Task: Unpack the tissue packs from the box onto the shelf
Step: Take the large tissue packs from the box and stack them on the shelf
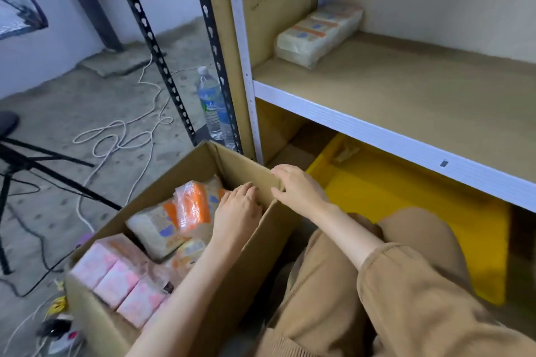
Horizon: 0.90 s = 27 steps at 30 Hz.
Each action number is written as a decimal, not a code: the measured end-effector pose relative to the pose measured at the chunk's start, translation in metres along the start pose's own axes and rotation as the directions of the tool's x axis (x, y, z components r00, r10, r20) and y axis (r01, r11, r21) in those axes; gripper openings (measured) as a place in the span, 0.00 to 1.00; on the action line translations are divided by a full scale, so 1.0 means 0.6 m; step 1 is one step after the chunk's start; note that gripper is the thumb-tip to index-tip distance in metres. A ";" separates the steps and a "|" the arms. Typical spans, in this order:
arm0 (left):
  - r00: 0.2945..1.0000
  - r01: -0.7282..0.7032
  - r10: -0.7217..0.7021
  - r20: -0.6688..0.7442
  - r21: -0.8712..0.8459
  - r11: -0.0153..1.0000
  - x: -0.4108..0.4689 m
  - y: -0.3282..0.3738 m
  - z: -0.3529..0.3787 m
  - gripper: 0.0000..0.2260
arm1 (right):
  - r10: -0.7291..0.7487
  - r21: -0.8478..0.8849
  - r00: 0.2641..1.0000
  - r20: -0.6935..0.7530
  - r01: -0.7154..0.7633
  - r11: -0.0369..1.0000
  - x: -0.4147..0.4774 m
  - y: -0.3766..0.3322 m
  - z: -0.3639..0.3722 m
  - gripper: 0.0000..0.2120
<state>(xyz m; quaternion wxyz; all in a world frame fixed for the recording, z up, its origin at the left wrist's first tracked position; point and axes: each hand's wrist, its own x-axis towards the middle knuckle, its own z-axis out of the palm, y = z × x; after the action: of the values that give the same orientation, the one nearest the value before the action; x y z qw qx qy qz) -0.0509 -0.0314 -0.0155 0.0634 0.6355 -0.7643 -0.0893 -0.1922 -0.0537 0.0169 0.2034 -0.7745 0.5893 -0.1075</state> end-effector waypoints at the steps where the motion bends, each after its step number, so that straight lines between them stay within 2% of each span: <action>1: 1.000 0.006 -0.006 0.003 0.008 1.000 -0.013 -0.011 0.007 0.20 | -0.001 -0.002 1.000 0.021 0.001 1.000 -0.001 -0.007 0.010 0.21; 7: 0.998 0.027 -0.030 0.050 0.054 0.998 -0.047 -0.056 0.026 0.22 | -0.003 -0.018 0.993 0.120 0.005 1.000 0.006 -0.034 0.063 0.23; 12: 0.994 -0.067 0.051 0.100 0.169 0.983 -0.009 -0.087 0.031 0.22 | 0.018 0.006 0.984 0.175 -0.019 1.000 0.031 -0.040 0.100 0.24; 20: 0.911 -0.241 0.021 0.413 0.488 0.839 0.061 -0.173 0.066 0.33 | 0.078 -0.025 0.936 0.344 -0.074 0.997 0.108 -0.035 0.180 0.27; 27: 0.902 -0.280 0.056 0.429 0.482 0.830 0.081 -0.208 0.078 0.40 | 0.102 -0.023 0.889 0.447 -0.102 0.995 0.175 -0.061 0.245 0.37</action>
<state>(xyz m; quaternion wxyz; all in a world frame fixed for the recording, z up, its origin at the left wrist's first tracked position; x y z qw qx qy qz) 0.0500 -0.0984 -0.0893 -0.2639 0.5249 -0.8092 0.0051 -0.0710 -0.1185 -0.1065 0.3393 -0.7464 0.5663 0.0840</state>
